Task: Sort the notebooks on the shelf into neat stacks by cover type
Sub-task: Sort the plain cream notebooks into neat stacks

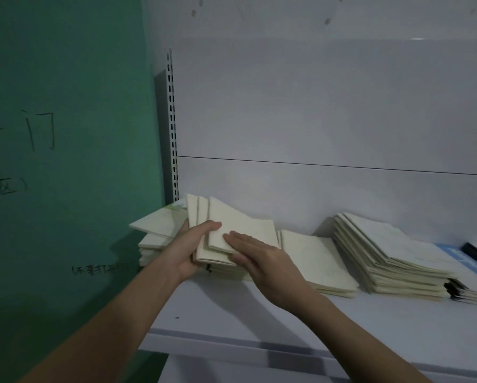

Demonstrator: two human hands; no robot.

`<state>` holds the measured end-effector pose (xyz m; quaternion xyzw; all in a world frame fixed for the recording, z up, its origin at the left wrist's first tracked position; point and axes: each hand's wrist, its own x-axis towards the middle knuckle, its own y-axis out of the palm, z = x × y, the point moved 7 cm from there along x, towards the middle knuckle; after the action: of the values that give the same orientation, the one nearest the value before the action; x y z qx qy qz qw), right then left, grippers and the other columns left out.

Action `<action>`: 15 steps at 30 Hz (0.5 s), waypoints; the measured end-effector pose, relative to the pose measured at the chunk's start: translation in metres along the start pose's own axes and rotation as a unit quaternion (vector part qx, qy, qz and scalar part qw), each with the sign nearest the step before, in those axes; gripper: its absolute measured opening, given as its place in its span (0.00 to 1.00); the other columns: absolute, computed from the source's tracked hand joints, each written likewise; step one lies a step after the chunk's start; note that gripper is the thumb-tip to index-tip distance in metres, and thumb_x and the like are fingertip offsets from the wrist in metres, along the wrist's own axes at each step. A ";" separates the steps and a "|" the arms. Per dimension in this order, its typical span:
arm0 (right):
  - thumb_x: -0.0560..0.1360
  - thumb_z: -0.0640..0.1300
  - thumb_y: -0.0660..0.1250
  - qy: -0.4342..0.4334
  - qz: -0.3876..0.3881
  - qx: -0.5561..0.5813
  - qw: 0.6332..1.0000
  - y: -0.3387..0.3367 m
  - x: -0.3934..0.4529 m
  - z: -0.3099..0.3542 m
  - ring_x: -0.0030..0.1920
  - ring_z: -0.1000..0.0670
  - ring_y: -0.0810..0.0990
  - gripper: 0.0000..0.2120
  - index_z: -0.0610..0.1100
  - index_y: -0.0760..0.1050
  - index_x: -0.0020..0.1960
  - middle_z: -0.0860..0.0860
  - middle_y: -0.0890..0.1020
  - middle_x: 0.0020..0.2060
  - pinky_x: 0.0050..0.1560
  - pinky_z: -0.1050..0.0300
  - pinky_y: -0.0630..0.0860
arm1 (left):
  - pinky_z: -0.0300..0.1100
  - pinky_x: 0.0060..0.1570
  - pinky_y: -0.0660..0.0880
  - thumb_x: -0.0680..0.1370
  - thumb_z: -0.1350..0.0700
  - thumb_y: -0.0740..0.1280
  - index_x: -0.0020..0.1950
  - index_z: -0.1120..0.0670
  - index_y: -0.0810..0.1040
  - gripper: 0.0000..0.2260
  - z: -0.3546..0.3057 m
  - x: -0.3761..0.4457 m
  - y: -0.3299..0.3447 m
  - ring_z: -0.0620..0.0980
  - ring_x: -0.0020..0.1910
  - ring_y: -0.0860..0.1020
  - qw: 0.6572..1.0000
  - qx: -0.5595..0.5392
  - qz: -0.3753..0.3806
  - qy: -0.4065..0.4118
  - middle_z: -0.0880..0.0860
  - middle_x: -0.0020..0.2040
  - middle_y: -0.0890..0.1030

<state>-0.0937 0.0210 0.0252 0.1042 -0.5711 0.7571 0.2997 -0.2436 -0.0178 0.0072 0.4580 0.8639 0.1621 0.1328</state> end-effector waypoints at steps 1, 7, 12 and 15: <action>0.82 0.58 0.51 0.010 0.017 0.020 1.000 0.000 -0.003 -0.004 0.73 0.59 0.62 0.22 0.58 0.65 0.74 0.60 0.66 0.73 0.71 0.62 0.60 | 0.48 0.36 0.79 0.75 0.64 0.68 0.66 0.52 0.73 0.20 0.002 0.000 0.001 0.59 0.49 0.83 1.000 -0.001 -0.006 -0.002 0.60 0.55 0.83; 0.80 0.57 0.58 0.309 -0.097 0.192 0.926 -0.032 -0.024 -0.073 0.62 0.47 0.75 0.27 0.47 0.60 0.75 0.48 0.75 0.64 0.63 0.45 0.73 | 0.46 0.35 0.79 0.76 0.63 0.64 0.66 0.51 0.72 0.19 0.004 0.005 0.023 0.57 0.49 0.82 1.000 -0.014 -0.008 -0.005 0.58 0.56 0.82; 0.78 0.39 0.65 0.361 -0.119 0.528 0.759 -0.039 -0.032 -0.099 0.52 0.44 0.77 0.10 0.35 0.73 0.56 0.42 0.73 0.53 0.48 0.43 0.82 | 0.42 0.27 0.76 0.76 0.61 0.64 0.69 0.54 0.67 0.21 0.013 0.017 0.062 0.56 0.47 0.79 1.000 0.005 0.004 -0.027 0.60 0.63 0.78; 0.75 0.30 0.64 0.372 -0.152 0.516 0.757 -0.048 -0.041 -0.114 0.44 0.45 0.77 0.05 0.38 0.71 0.47 0.44 0.72 0.46 0.46 0.45 0.82 | 0.42 0.29 0.76 0.76 0.60 0.64 0.69 0.56 0.66 0.21 0.022 0.021 0.085 0.56 0.47 0.79 0.998 0.040 0.032 -0.048 0.62 0.64 0.77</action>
<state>-0.0123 0.1209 0.0054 0.0391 0.0854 0.8605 0.5007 -0.1830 0.0483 0.0200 0.4976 0.8473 0.1094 0.1503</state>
